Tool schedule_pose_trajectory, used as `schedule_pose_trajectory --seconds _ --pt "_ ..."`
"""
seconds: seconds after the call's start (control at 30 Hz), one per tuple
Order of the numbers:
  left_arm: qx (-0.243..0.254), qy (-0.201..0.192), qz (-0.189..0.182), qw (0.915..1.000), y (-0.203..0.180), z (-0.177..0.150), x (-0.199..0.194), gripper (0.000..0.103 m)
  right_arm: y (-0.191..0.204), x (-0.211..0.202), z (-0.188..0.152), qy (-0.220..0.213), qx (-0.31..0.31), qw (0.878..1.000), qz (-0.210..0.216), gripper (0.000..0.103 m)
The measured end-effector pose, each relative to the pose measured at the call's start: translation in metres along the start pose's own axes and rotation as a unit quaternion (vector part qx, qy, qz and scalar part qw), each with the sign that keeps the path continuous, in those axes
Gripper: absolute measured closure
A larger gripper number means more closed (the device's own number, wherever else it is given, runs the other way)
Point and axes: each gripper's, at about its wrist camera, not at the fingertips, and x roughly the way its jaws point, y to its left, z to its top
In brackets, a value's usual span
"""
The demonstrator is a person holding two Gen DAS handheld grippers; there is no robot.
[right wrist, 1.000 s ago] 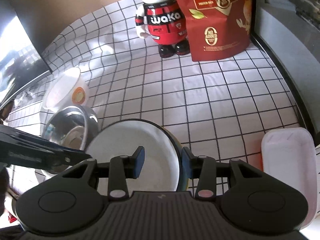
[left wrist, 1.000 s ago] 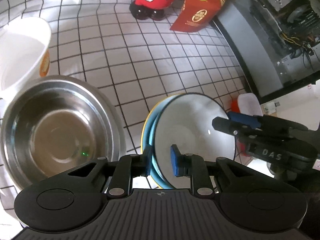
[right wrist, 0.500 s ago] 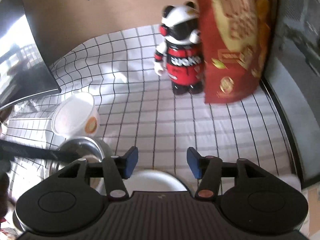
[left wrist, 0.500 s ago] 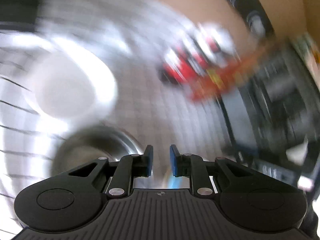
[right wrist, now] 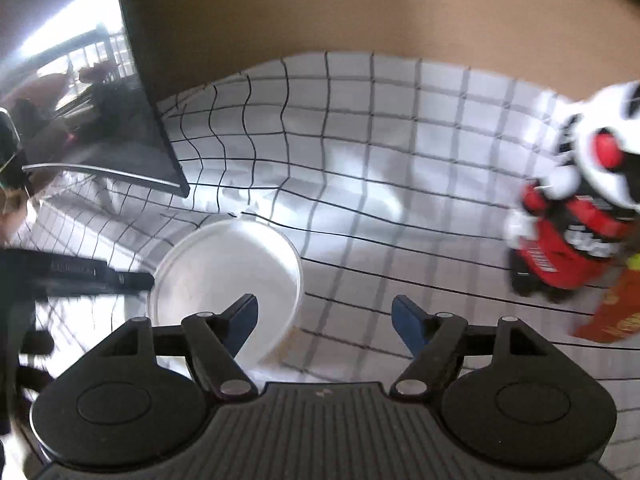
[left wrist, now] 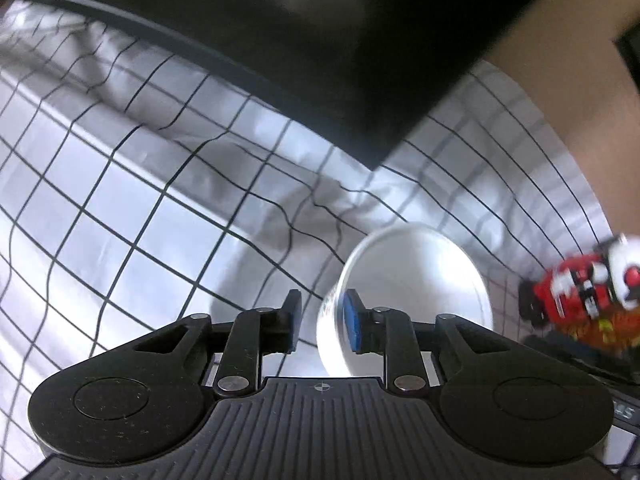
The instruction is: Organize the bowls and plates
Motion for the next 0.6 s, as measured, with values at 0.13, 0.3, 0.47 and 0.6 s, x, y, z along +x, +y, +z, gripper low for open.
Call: schedule_pose_trajectory --seconds 0.13,0.3,0.47,0.6 --pt "-0.021 0.013 -0.015 0.9996 0.005 0.006 0.011 0.075 -0.010 0.051 0.002 0.060 0.060 0.996 0.014 0.030" --pt "-0.024 0.038 -0.058 0.9973 -0.009 0.005 0.019 0.073 -0.020 0.061 -0.009 0.099 0.100 0.988 0.069 0.083" --pt "0.038 0.015 -0.109 0.9932 -0.061 -0.003 0.010 0.072 -0.044 0.011 -0.012 0.042 0.098 0.994 0.038 0.083" --pt "0.071 0.043 -0.154 0.9846 -0.113 -0.023 0.018 0.072 -0.088 -0.032 -0.032 0.016 0.129 0.992 0.004 0.083"
